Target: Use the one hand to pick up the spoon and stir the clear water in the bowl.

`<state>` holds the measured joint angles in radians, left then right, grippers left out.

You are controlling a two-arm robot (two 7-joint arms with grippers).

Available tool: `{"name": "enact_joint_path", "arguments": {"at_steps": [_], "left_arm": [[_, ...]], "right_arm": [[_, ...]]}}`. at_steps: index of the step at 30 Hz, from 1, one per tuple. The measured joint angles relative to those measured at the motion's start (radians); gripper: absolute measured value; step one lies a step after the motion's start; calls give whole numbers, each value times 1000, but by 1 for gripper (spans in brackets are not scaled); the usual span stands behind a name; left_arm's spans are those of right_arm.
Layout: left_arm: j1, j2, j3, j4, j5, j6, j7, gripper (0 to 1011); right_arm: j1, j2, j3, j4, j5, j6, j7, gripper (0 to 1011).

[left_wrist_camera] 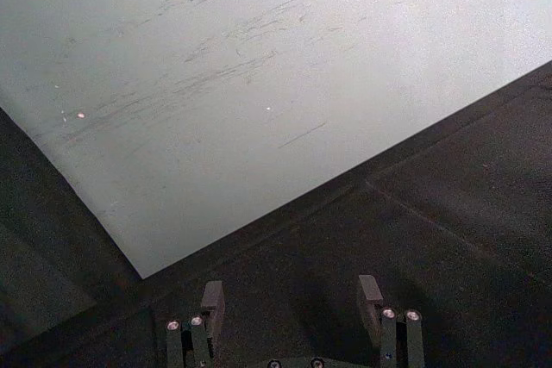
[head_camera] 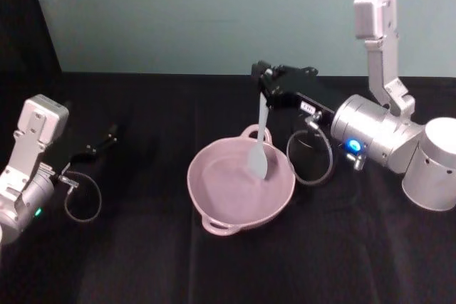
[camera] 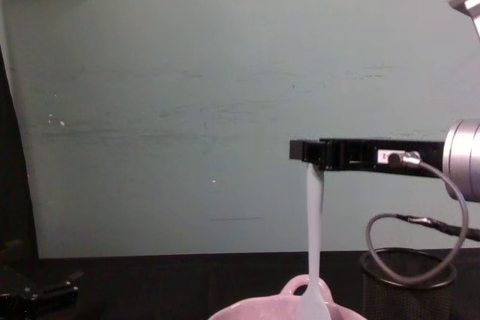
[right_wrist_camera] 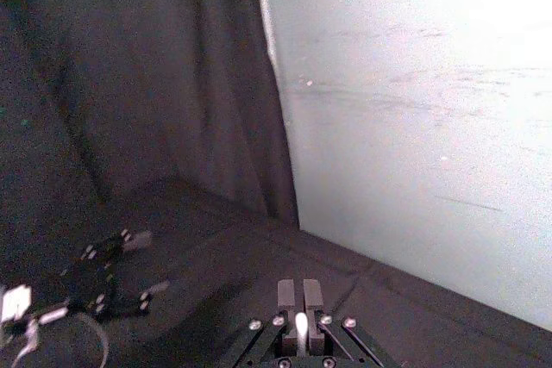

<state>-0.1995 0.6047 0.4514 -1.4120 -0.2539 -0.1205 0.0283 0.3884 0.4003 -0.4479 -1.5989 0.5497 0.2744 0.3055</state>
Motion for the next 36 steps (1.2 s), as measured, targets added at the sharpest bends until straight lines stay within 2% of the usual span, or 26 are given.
{"name": "enact_joint_path", "arguments": {"at_steps": [6,13,18,23,29,36], "left_arm": [[0,0,0,0,0,0,0,1011],[0,0,0,0,0,0,0,1011],[0,0,0,0,0,0,0,1011],[0,0,0,0,0,0,0,1011],[0,0,0,0,0,0,0,1011],[0,0,0,0,0,0,0,1011]], "right_arm": [[-17,10,-33,-53,-30,16,10,64],[-23,-19,-70,-86,-46,19,27,64],[-8,-49,-82,-59,-46,13,34,65],[21,-85,-89,13,-46,-2,39,65],[53,-113,-72,94,-50,-25,34,65],[60,-104,-19,119,-46,-38,13,64]]}}
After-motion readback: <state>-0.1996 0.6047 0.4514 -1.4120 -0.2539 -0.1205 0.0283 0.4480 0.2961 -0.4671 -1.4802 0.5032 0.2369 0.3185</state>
